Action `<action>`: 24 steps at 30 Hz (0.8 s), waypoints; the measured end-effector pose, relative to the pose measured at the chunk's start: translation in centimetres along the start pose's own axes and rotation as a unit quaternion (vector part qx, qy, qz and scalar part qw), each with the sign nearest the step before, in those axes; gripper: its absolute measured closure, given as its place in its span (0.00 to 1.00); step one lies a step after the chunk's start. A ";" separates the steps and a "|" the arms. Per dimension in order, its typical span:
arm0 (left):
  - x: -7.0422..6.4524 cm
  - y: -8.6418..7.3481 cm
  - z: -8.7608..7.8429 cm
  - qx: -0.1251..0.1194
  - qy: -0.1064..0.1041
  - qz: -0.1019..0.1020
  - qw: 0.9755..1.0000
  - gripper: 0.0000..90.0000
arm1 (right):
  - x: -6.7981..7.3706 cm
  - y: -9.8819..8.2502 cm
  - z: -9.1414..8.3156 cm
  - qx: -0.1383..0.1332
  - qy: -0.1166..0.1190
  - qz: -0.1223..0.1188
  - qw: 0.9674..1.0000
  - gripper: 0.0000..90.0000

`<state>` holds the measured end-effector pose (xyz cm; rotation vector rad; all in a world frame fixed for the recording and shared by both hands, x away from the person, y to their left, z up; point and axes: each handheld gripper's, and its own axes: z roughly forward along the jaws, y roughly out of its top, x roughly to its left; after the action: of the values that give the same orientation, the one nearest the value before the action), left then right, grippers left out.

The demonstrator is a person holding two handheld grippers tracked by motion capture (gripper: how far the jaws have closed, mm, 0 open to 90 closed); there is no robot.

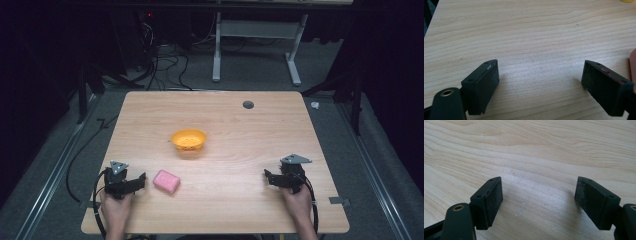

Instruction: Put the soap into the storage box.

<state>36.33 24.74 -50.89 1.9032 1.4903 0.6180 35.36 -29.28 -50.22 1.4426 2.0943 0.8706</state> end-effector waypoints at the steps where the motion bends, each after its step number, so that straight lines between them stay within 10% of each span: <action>1: 0.0 0.0 0.0 0.001 -0.001 0.000 1.000 0.17 | 0.0 0.0 0.0 0.000 0.000 0.000 1.000 0.26; 24: 0.2 0.0 -0.2 -0.001 -0.004 -0.008 1.000 0.19 | 0.0 0.0 0.0 -0.001 0.001 0.001 1.000 0.25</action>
<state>36.22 24.94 -50.73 1.8888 1.4983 0.6031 35.35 -29.29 -50.22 1.4449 2.0936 0.8752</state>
